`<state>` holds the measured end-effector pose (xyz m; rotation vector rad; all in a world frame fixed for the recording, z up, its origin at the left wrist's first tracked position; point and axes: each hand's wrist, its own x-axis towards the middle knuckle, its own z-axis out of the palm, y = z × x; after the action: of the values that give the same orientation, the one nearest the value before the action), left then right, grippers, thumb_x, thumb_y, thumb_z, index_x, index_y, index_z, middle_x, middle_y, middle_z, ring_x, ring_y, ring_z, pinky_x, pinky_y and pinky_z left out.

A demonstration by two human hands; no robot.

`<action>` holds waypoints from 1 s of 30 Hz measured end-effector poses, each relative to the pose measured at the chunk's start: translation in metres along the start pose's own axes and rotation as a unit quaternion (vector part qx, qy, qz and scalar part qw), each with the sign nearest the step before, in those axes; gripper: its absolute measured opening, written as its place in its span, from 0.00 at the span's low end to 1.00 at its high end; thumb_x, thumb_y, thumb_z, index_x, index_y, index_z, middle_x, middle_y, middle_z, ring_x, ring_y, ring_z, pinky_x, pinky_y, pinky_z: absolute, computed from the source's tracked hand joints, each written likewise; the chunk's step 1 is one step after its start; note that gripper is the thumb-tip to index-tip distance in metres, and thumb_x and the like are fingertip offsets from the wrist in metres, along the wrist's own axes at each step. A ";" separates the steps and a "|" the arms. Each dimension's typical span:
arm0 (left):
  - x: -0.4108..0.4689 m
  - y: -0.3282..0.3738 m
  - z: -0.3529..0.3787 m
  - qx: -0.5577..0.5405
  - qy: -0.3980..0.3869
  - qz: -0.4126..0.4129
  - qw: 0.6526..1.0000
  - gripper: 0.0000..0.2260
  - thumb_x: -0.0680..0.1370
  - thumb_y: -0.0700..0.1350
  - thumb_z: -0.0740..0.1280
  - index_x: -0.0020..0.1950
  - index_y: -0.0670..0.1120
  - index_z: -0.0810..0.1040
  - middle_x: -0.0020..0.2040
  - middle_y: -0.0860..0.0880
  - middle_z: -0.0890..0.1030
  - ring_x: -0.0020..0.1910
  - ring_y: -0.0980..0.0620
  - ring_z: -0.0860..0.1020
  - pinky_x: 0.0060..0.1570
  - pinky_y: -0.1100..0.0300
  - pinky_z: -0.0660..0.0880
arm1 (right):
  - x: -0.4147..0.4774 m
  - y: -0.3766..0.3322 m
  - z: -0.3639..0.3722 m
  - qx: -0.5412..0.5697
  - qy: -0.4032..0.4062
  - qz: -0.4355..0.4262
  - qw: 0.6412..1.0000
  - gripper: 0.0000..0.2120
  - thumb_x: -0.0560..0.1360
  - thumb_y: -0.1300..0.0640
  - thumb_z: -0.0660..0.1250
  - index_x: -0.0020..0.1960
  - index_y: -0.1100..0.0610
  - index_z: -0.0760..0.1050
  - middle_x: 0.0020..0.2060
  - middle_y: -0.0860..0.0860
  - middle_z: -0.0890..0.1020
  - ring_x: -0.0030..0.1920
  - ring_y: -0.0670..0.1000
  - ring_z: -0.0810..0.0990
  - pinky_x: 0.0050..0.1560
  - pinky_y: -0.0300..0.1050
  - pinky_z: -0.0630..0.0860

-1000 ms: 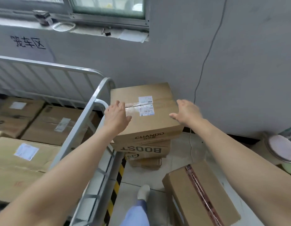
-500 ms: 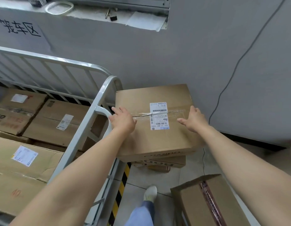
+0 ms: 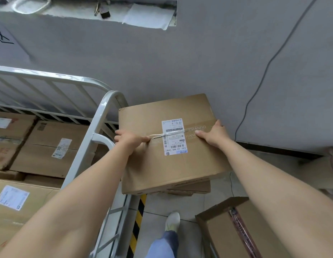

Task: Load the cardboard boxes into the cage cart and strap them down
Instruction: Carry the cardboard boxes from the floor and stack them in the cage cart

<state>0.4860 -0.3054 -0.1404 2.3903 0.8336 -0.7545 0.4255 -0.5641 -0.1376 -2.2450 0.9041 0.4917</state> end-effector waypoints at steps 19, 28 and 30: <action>-0.134 0.029 -0.027 -0.179 -0.019 0.119 0.976 0.50 0.65 0.54 0.79 0.74 0.39 0.50 0.72 0.42 0.61 0.70 0.42 0.64 0.66 0.48 0.63 | -0.101 0.016 -0.112 0.024 0.179 0.013 0.983 0.52 0.66 0.36 0.73 0.76 0.59 0.50 0.71 0.58 0.63 0.69 0.62 0.67 0.66 0.59 0.65; -0.265 -0.012 -0.084 -0.225 0.088 0.223 0.944 0.47 0.66 0.57 0.77 0.72 0.41 0.54 0.73 0.42 0.59 0.72 0.41 0.59 0.69 0.50 0.59 | -0.229 0.032 -0.172 0.090 0.257 -0.077 0.959 0.51 0.65 0.35 0.72 0.75 0.59 0.53 0.71 0.57 0.64 0.70 0.61 0.66 0.66 0.57 0.65; -0.283 -0.028 -0.104 -0.245 0.122 0.224 0.935 0.47 0.64 0.58 0.78 0.71 0.40 0.56 0.73 0.42 0.60 0.72 0.41 0.59 0.70 0.49 0.59 | -0.255 0.023 -0.176 0.104 0.262 -0.102 0.954 0.50 0.65 0.35 0.73 0.74 0.59 0.55 0.71 0.57 0.65 0.70 0.61 0.66 0.66 0.58 0.65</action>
<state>0.3154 -0.3361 0.1079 2.1111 0.4606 -0.0522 0.2499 -0.5797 0.1180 -2.2699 0.9085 -0.3001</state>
